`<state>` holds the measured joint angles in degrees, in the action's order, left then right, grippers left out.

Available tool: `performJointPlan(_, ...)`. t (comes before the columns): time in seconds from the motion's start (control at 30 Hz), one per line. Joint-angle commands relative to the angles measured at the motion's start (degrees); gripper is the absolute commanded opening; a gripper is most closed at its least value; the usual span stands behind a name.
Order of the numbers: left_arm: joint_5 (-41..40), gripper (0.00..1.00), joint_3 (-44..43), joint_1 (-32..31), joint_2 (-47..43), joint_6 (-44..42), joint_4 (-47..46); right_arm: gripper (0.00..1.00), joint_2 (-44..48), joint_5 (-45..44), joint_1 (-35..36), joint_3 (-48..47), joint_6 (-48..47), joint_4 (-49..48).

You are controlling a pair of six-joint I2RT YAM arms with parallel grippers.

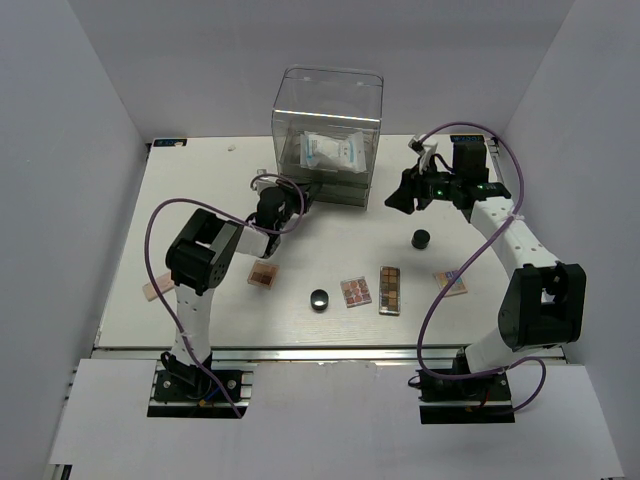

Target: Organize the makeup

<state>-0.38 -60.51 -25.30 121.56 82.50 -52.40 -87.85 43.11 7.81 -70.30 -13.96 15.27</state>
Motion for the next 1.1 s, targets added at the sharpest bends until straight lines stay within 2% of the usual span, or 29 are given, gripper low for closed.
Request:
performJointPlan(0.0, 0.3, 0.00, 4.2, 0.3, -5.8, -2.9, -0.5, 0.56, 0.8, -1.3, -0.6, 0.7, -0.5, -0.5)
performJointPlan(0.23, 4.7, 0.00, 15.0, 0.0, -15.5, -2.6, 1.4, 0.60, 0.1, -5.9, -1.0, 1.8, -0.1, -0.1)
performJointPlan(0.3, 5.0, 0.00, 18.2, -0.2, -18.2, -2.0, 1.8, 0.67, -0.8, -7.2, -0.9, 1.7, -0.3, 0.5)
performJointPlan(0.33, 5.1, 0.00, 18.9, -0.2, -18.8, -1.8, 2.0, 0.74, -1.2, -8.6, -1.0, 1.6, -0.5, 1.1)
performJointPlan(0.4, 5.3, 0.00, 20.2, -0.3, -19.7, -1.1, 2.0, 0.78, -2.1, -9.4, -1.0, 0.8, -1.7, 3.2)
performJointPlan(0.43, 5.4, 0.01, 20.7, -0.4, -19.8, -0.7, 1.9, 0.84, -2.8, -10.9, -0.9, 0.7, -1.9, 3.6)
performJointPlan(0.47, 5.6, 0.15, 20.7, -0.4, -19.8, -0.5, 1.8, 0.89, -3.0, -11.9, -0.9, 0.6, -2.1, 3.7)
performJointPlan(0.53, 5.9, 0.29, 19.7, -0.4, -19.4, -0.5, 2.0, 0.89, -4.1, -15.9, -1.0, 0.3, -2.7, 5.0)
performJointPlan(0.57, 6.1, 0.45, 19.4, -0.5, -19.4, -0.7, 2.3, 0.89, -4.5, -17.5, -1.0, -0.2, -2.7, 5.3)
performJointPlan(0.7, 6.8, 0.69, 17.4, -0.5, -20.0, -2.0, 6.0, 0.89, -7.3, -26.6, -1.0, -1.6, -1.7, 8.0)
performJointPlan(0.87, 7.9, 0.80, 17.4, -0.5, -23.2, -4.4, 11.0, 0.89, -9.2, -31.5, -0.9, -1.2, -2.0, 10.2)
performJointPlan(0.97, 7.0, 0.84, 17.1, -0.4, -26.7, -8.5, 18.0, 0.90, -10.9, -33.8, -0.9, -1.0, -2.3, 11.8)
performJointPlan(1.0, 6.4, 0.89, 16.5, -0.4, -27.7, -10.1, 23.5, 0.89, -11.5, -34.3, -0.9, -0.8, -2.5, 12.0)
performJointPlan(1.07, 4.4, 0.92, 14.5, -0.4, -30.7, -15.4, 29.5, 0.88, -12.3, -34.6, -0.9, -0.4, -3.0, 12.3)
